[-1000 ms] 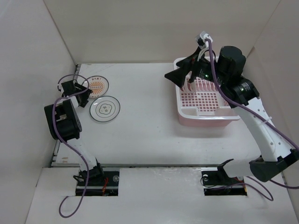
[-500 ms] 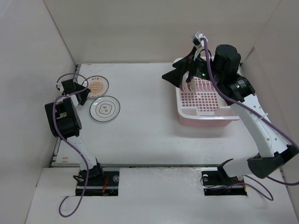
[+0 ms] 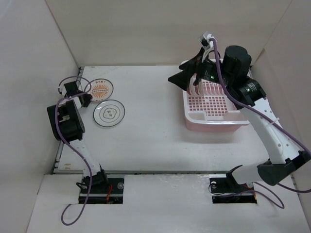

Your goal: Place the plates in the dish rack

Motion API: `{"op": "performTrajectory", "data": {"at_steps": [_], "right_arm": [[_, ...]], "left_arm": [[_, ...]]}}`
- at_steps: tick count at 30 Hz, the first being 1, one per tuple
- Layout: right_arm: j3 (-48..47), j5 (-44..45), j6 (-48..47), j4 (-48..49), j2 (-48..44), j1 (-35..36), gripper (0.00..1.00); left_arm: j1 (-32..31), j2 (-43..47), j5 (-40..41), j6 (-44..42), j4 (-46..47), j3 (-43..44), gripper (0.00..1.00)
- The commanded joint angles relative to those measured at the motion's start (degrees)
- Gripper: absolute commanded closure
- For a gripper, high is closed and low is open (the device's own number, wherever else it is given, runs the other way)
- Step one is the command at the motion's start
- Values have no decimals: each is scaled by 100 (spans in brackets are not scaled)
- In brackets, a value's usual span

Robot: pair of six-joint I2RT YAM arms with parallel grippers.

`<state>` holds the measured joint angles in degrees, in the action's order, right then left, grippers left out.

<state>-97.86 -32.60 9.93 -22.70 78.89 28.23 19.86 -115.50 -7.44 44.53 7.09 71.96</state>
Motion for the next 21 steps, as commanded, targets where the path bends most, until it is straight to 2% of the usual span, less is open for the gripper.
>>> {"op": "performTrajectory", "data": {"at_steps": [1,6,8,17,21], "right_arm": [[-277,-89,26,178,-32,51,0],[-277,-89,26,178,-32,51,1],[-277,-89,26,178,-32,51,1],[-216,25,26,178,21,51,1],[-268,490,-726,-145,362,191,1]], "left_arm": [[-26,19,199,29,-287,213,76],[-26,-235,305,-23,-770,590,89],[-26,-288,366,-85,-824,670,100],[-157,-158,-117,-515,-815,1117,100],[-403,150,-170,-638,-1130,1731,100]]}}
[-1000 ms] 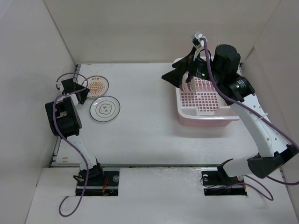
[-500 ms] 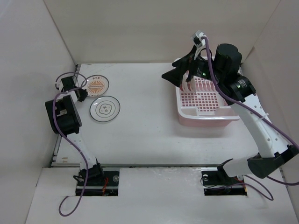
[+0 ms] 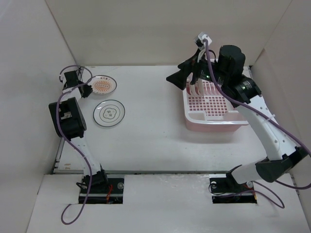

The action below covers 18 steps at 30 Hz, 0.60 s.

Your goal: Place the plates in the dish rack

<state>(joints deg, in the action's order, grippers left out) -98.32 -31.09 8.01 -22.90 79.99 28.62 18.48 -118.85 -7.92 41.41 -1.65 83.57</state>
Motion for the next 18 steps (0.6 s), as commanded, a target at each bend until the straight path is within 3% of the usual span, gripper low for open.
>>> {"op": "performTrajectory", "data": {"at_steps": [1,4,9,12,15,18], "right_arm": [[-222,497,-668,-180,254,152,1],[-222,946,-800,-180,403,223,1],[-56,886,-967,-127,649,223,1],[-55,745,-1616,-320,948,362,1],[-248,1183,-2276,-575,1194,652,1],[-451,2209,-2890,-768,1422,1188,1]], "left_arm": [[-336,537,-122,-379,-318,694,100],[-599,696,-122,-580,-520,1046,100],[-776,767,-201,-695,-818,1381,100],[-889,837,-411,-695,-1003,1495,100],[-960,960,-700,-695,-1232,1662,100],[-1074,1021,-1104,-695,-1679,1952,100]]}}
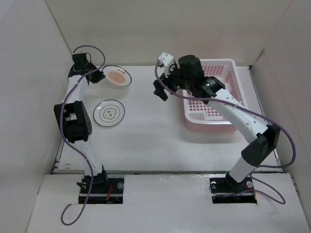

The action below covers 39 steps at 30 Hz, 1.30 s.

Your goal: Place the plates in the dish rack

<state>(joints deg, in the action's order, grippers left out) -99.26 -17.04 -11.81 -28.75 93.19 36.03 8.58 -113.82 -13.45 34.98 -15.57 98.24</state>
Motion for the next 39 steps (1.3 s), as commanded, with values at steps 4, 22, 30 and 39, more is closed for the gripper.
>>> {"op": "performTrajectory", "data": {"at_steps": [4,22,30,39], "right_arm": [[-357,2220,-1455,-131,332,1124,1],[83,3487,-2008,1460,779,1837,4],[135,4102,-2150,1768,1166,1837,9],[214,4314,-1887,1900,1290,1837,87]], "left_arm": [[-137,720,-1236,176,-709,547,100],[-884,2197,-2162,1397,-1334,-270,100],[-1007,2636,-2346,1538,-1142,-735,100],[-1007,2690,-2346,1538,-1141,-797,100]]}}
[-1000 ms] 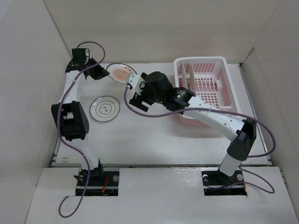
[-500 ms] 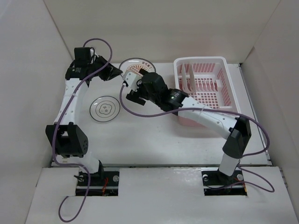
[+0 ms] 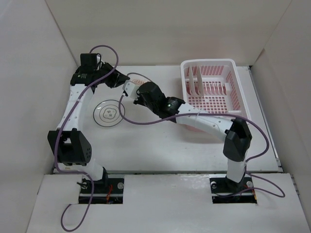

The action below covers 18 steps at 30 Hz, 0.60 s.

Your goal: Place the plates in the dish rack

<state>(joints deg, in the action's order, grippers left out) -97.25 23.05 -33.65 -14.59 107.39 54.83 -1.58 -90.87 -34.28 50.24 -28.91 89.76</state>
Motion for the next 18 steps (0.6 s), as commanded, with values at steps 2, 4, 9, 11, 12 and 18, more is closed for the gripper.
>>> {"op": "performTrajectory", "data": {"at_steps": [2,4,9,11,12,18], "right_arm": [[66,306,297,483,-193,-42,98],[66,376,350,536,-245,-42,100],[66,489,464,536,-298,-42,100],[66,490,517,536,-360,-42,100],[66,542,517,536,-360,-42,100],[66,631,921,484,-895,-42,100]], "left_arm": [[61,395,-263,12,192,51,100],[62,395,-428,12,506,51,100],[115,280,-1519,775,2692,-685,66],[115,280,-1520,1180,3588,-740,44],[115,280,-1581,1233,3785,-740,29],[167,368,-1328,1244,4500,-503,4]]}}
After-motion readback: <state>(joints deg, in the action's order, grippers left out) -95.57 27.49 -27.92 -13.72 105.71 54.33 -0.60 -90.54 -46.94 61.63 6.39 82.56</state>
